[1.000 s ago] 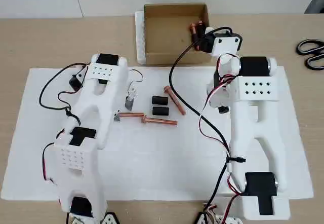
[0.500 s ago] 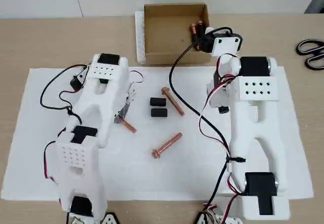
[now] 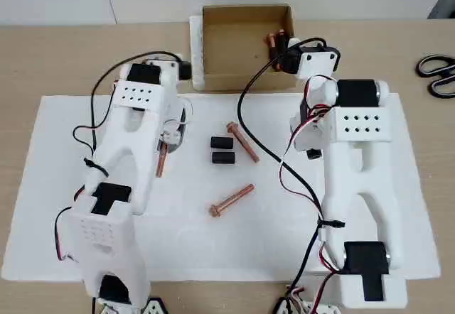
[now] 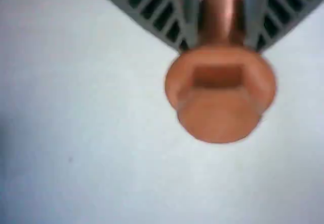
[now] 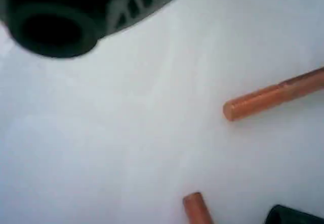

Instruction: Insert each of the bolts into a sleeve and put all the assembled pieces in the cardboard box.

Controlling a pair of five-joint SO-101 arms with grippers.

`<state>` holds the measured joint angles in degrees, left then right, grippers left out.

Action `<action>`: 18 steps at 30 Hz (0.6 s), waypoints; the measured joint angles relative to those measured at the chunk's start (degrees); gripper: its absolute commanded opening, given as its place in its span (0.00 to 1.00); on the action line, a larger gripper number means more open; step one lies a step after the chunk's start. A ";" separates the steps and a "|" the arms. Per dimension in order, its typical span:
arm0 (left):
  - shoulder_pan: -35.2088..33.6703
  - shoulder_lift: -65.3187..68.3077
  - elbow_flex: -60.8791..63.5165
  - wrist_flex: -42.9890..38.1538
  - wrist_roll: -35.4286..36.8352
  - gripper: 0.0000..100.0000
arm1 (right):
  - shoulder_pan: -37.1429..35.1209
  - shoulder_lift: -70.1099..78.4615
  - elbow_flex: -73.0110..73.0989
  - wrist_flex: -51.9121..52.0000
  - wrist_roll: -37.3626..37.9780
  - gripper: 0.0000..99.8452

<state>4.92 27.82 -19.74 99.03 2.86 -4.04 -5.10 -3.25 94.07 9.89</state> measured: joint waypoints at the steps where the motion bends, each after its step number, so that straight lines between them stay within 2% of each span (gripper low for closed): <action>1: 0.00 0.00 0.79 0.00 -2.55 0.01 | 0.00 0.00 0.00 0.00 0.00 0.02; 10: 0.00 -0.09 4.75 -0.18 -2.73 0.01 | 0.00 0.00 0.00 0.00 0.00 0.02; 15: -0.09 -0.09 4.84 -0.79 -3.52 0.12 | 0.00 0.00 0.00 0.00 0.00 0.02; 18: -0.09 -0.09 4.84 -2.81 -3.52 0.14 | 0.00 0.00 0.00 0.00 0.00 0.02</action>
<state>4.84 27.74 -14.90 96.22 -0.66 -4.04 -5.10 -3.25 94.07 9.89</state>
